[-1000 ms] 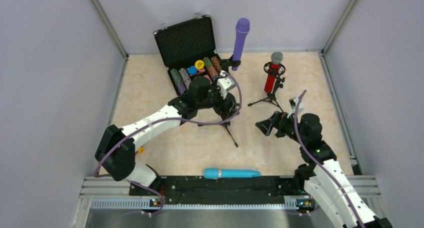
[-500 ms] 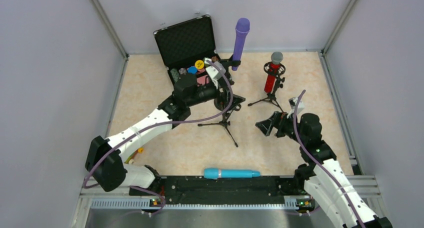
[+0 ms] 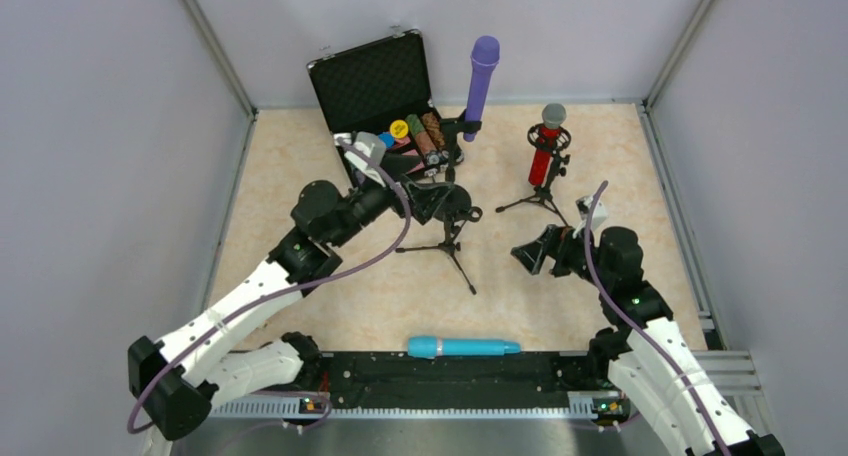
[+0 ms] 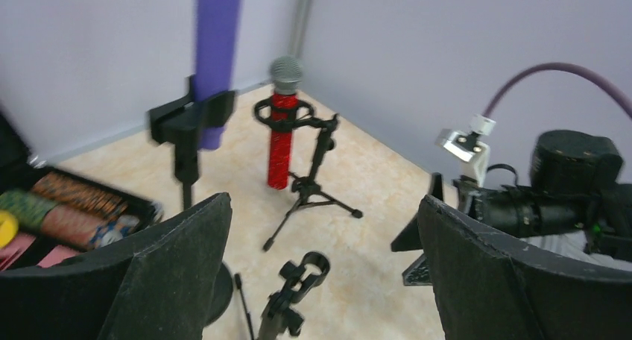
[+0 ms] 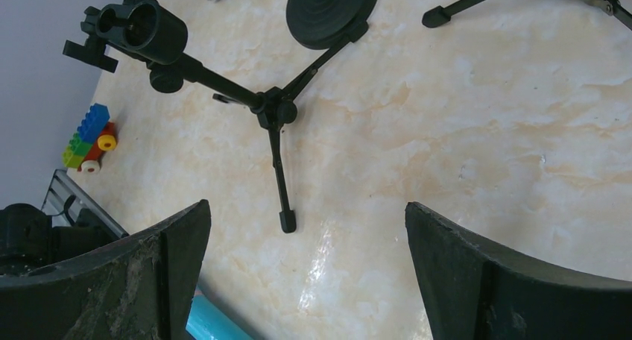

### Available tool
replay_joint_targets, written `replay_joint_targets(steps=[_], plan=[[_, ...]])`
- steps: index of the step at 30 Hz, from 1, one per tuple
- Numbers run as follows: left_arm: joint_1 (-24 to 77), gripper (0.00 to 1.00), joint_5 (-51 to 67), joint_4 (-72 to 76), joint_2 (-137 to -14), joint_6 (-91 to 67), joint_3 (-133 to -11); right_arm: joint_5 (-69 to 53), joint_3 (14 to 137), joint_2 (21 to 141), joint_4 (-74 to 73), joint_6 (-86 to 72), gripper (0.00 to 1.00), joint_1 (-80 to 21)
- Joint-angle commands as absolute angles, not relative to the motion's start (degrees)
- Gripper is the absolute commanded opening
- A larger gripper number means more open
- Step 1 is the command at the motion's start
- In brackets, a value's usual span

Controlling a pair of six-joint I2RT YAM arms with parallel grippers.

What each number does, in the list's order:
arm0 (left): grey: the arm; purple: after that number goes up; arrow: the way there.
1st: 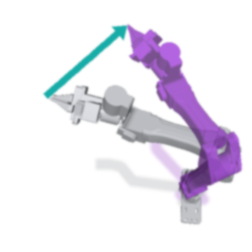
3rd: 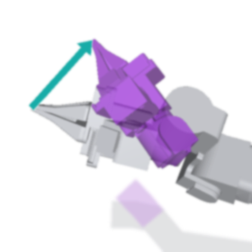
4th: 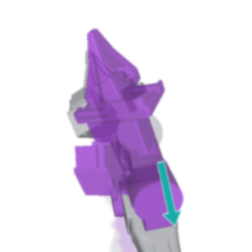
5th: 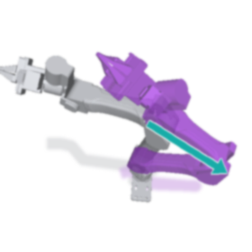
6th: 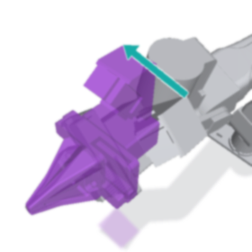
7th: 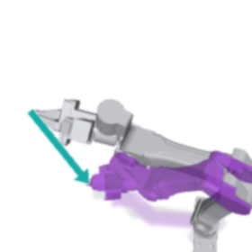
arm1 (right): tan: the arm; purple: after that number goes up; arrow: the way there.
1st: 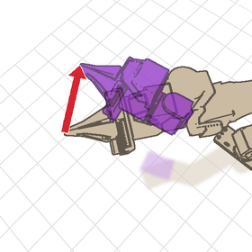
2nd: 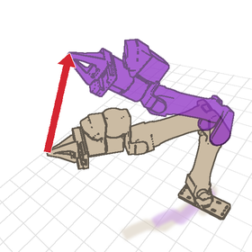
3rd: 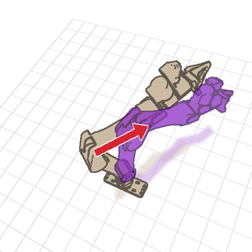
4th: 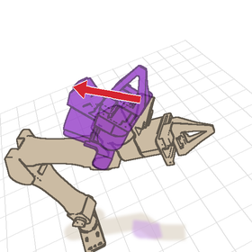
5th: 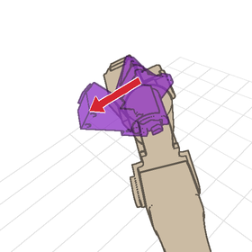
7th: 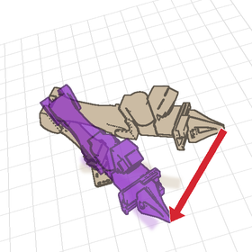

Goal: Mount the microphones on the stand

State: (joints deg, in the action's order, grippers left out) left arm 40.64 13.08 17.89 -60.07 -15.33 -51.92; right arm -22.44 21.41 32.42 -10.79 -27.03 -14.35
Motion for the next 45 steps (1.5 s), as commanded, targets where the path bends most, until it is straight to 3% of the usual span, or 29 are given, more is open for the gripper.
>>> replay_joint_targets(steps=[1,11,19,26,30,41,45], plan=[[40.35,0.99,-5.07,11.89,-53.72,-18.73,-46.15,-23.48,23.29,31.98,-10.76,-26.76,0.99,-14.05],[40.37,0.99,-18.69,-2.8,-42.02,-37.13,-29.21,-27.7,21.73,32.72,-13.79,-29.24,0.99,-14.03],[40.34,0.99,-22.85,-3.55,-29.0,-52.01,-14.19,-30.5,19.47,35.52,-14.91,-30.83,0.99,-14.67],[40.37,0.99,-23.6,-8.29,-23.68,-54.35,-12.76,-26.78,19.14,38.24,-13.08,-32.63,0.99,-21.57],[40.35,0.99,-16.66,-5.43,-23.35,-48.04,-13.07,-25.61,20.0,38.12,-13.67,-33.13,0.99,-25.78],[40.34,0.99,-14.89,10.14,-23.54,-55.85,-6.34,-35.74,18.2,40.82,-4.54,-34.5,0.99,-27.22],[40.34,0.99,-18.1,7.24,-22.58,-58.5,-5.72,-40.0,18.49,43.66,1.98,-34.62,0.99,-27.97]])
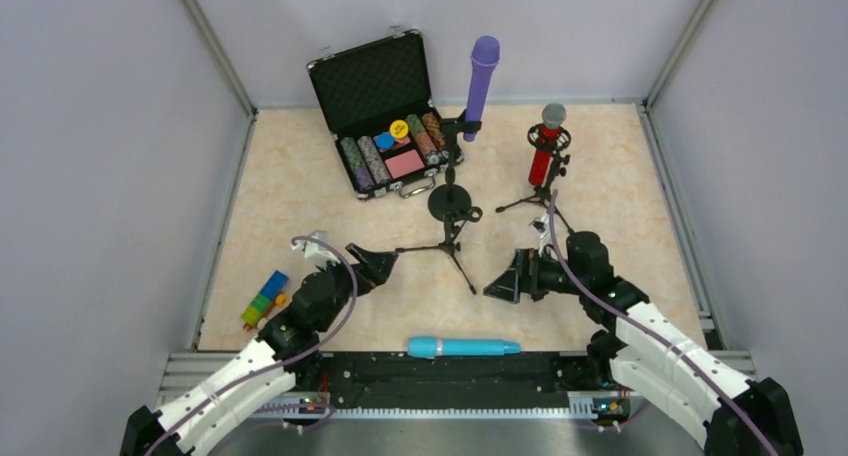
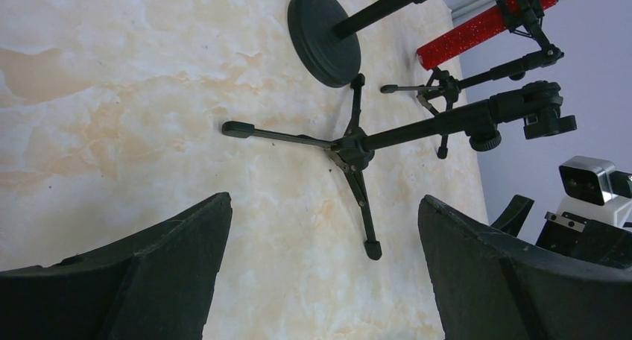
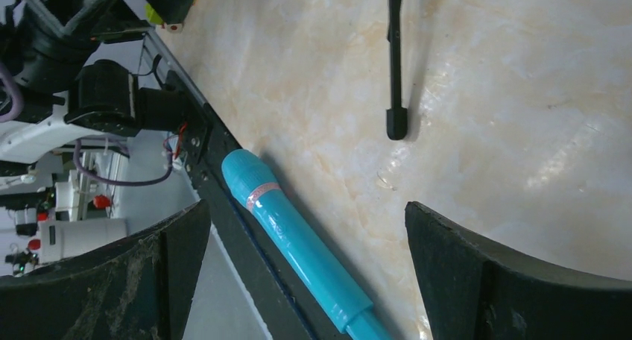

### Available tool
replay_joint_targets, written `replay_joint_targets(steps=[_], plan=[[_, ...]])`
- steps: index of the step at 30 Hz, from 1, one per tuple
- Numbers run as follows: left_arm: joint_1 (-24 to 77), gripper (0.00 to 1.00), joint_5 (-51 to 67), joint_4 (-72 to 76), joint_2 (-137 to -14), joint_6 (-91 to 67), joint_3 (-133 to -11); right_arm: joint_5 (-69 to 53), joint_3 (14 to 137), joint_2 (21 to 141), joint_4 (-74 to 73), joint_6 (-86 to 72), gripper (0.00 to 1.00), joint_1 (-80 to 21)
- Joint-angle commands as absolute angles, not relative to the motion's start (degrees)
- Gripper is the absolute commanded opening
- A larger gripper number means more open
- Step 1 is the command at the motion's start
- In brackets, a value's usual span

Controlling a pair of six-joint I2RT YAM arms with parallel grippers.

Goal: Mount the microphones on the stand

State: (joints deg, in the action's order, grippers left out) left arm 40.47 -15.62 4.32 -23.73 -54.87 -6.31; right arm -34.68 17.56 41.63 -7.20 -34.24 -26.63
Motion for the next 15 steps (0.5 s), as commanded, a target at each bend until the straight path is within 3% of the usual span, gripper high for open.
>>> replay_joint_targets(steps=[1,7,15], plan=[[40.36,0.99,-19.25,5.77,-22.28,-59.09,-5.67,-41.17,18.38,44.18,3.57,-34.64,0.99,-28.33],[40.34,0.99,-16.7,4.77,-21.44,-52.41,-5.54,-41.78,19.33,46.21,7.33,-32.68,0.99,-34.01],[40.26,0.99,-5.69,3.82,-25.86,-43.88,-9.24,-29.69,21.84,51.27,5.1,-27.64,0.99,-51.76]])
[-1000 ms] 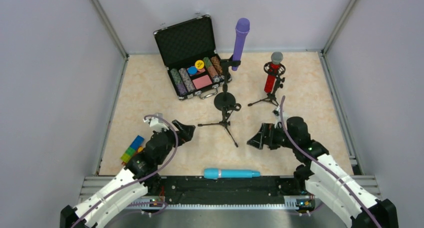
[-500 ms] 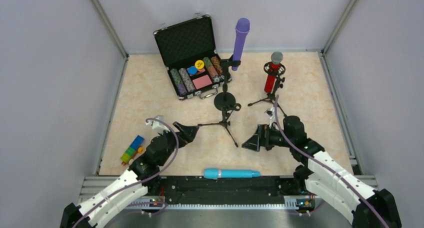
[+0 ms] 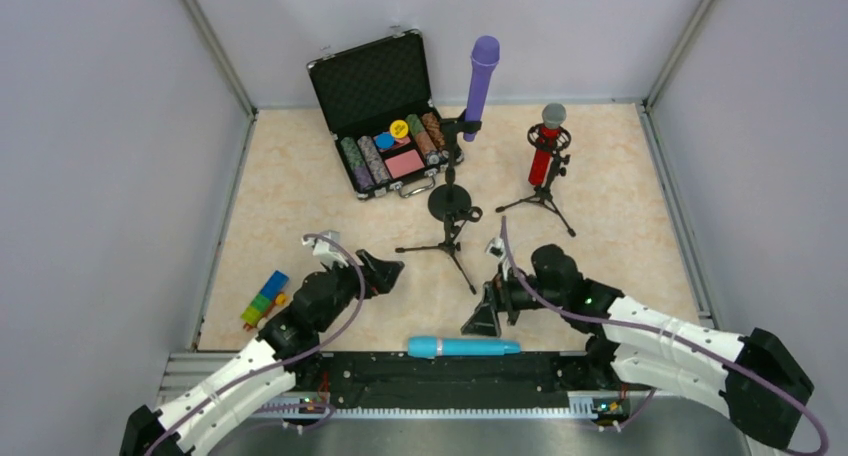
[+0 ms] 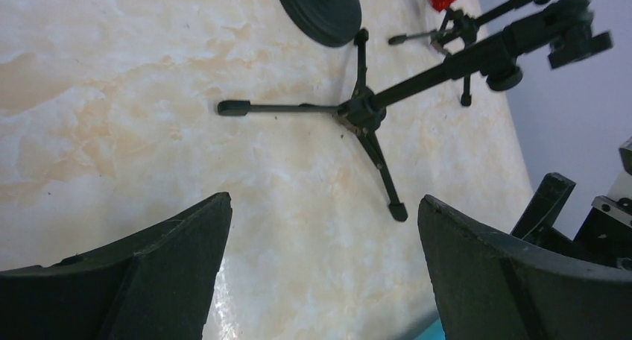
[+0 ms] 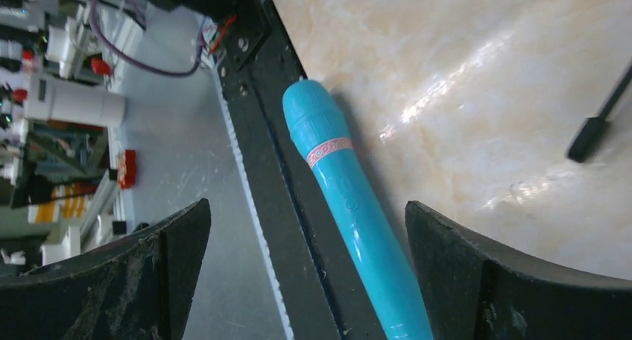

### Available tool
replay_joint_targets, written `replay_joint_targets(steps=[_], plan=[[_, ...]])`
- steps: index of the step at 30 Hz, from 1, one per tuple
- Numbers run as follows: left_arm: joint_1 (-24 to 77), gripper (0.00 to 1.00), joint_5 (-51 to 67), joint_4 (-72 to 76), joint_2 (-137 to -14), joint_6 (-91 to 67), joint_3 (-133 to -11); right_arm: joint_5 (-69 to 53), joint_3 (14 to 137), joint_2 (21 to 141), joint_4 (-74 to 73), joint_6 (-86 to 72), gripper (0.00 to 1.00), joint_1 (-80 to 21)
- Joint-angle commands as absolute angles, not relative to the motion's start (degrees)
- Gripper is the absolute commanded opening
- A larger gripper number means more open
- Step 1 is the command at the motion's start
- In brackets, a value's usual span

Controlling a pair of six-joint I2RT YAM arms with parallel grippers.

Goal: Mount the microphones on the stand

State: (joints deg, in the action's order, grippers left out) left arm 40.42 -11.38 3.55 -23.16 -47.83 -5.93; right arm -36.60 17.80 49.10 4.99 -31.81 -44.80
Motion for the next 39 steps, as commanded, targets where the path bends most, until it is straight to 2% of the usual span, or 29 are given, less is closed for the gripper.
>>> replay_joint_targets(steps=[1,6,14,19,32,39], plan=[[40.27,0.99,-5.57,3.03,-27.02,-45.12,-9.9,-27.72,22.49,51.67,4.34,-26.84,0.99,-53.99],[40.29,0.99,-5.04,0.35,-32.76,-46.75,-12.24,-17.6,24.62,52.5,1.6,-23.67,0.99,-60.72],[40.26,0.99,-7.79,-7.8,-37.06,-46.71,-16.57,-14.21,26.84,53.18,2.26,-18.36,0.99,-64.6],[40.25,0.99,-13.12,-11.99,-36.38,-49.51,-17.22,-8.06,29.1,56.09,0.97,-14.26,0.99,-71.07],[40.3,0.98,-14.63,-14.92,-35.06,-47.72,-18.63,5.22,41.52,76.71,-8.13,-3.19,0.95,-82.86],[40.25,0.97,-15.38,-16.04,-31.4,-45.37,-17.61,13.87,47.59,85.22,-14.7,-3.85,0.9,-86.14]])
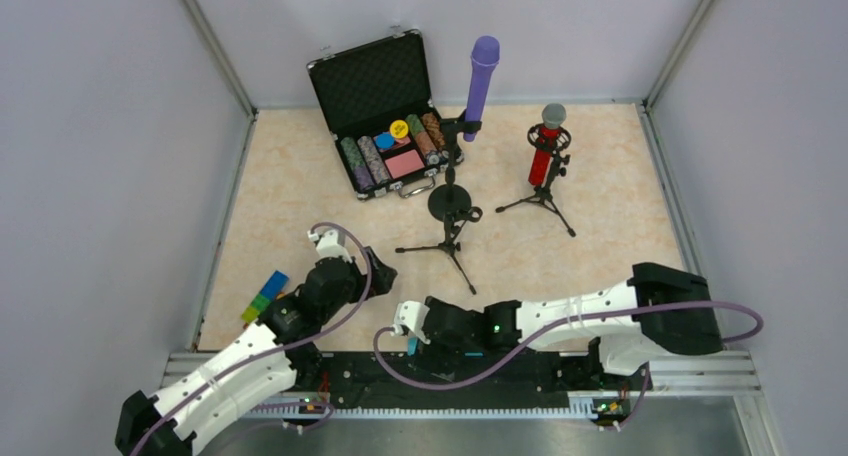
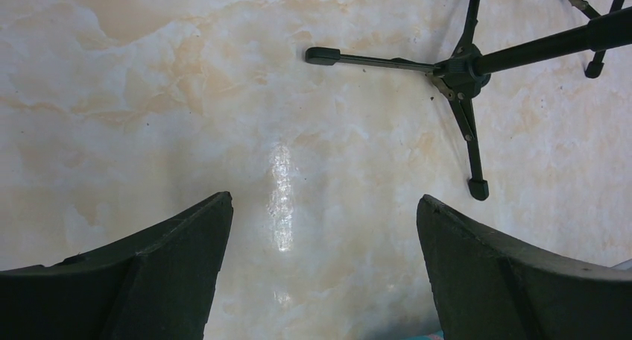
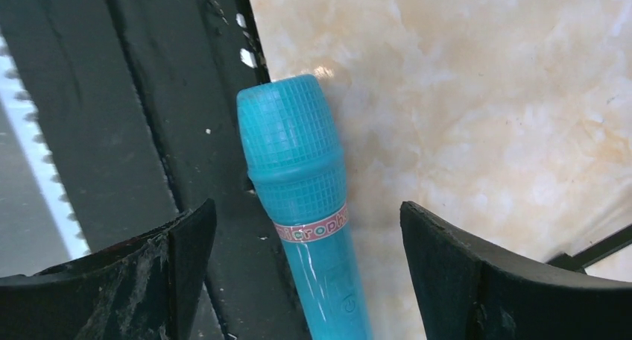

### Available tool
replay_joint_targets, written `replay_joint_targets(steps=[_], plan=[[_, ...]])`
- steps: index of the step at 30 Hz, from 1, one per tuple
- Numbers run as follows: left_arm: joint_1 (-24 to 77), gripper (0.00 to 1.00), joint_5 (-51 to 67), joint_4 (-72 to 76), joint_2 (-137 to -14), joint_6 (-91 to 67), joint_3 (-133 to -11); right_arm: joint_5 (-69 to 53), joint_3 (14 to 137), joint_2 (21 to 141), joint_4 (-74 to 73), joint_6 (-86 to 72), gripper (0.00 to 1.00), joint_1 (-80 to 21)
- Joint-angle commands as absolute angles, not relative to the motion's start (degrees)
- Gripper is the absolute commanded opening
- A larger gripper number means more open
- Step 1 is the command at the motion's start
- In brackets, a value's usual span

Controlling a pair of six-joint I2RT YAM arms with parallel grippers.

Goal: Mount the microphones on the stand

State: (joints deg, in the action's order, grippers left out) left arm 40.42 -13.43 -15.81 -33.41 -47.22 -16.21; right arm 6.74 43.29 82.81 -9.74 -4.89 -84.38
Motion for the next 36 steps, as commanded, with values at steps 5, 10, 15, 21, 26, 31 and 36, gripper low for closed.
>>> replay_joint_targets(steps=[5,10,15,21,26,31,36], plan=[[40.26,0.97,-20.06,-18.87,-28.71,-44.57,-18.84,15.32,49.1,87.53,-16.97,-4.23,0.82,-86.21],[40.27,0.97,-27.14,-21.29,-25.74,-40.69,-22.46,14.89,51.08,90.9,-20.1,-3.42,0.73,-86.2],[40.28,0.96,-26.98,-19.9,-24.5,-32.41,-26.8,14.96,54.2,94.25,-21.9,-3.6,0.59,-86.24],[40.33,0.97,-25.74,-23.52,-27.15,-27.13,-33.64,14.52,57.17,98.11,-22.11,-0.85,0.41,-86.2],[40.27,0.97,-24.48,-24.0,-28.31,-28.61,-32.65,15.03,59.15,99.12,-21.23,-1.55,0.21,-86.15],[40.32,0.97,-25.24,-24.19,-26.76,-31.27,-30.77,16.51,58.44,96.7,-18.21,-5.27,0.16,-83.97],[40.31,0.97,-27.32,-24.03,-23.93,-33.94,-28.56,17.4,60.36,96.11,-17.79,-8.24,0.23,-80.79]])
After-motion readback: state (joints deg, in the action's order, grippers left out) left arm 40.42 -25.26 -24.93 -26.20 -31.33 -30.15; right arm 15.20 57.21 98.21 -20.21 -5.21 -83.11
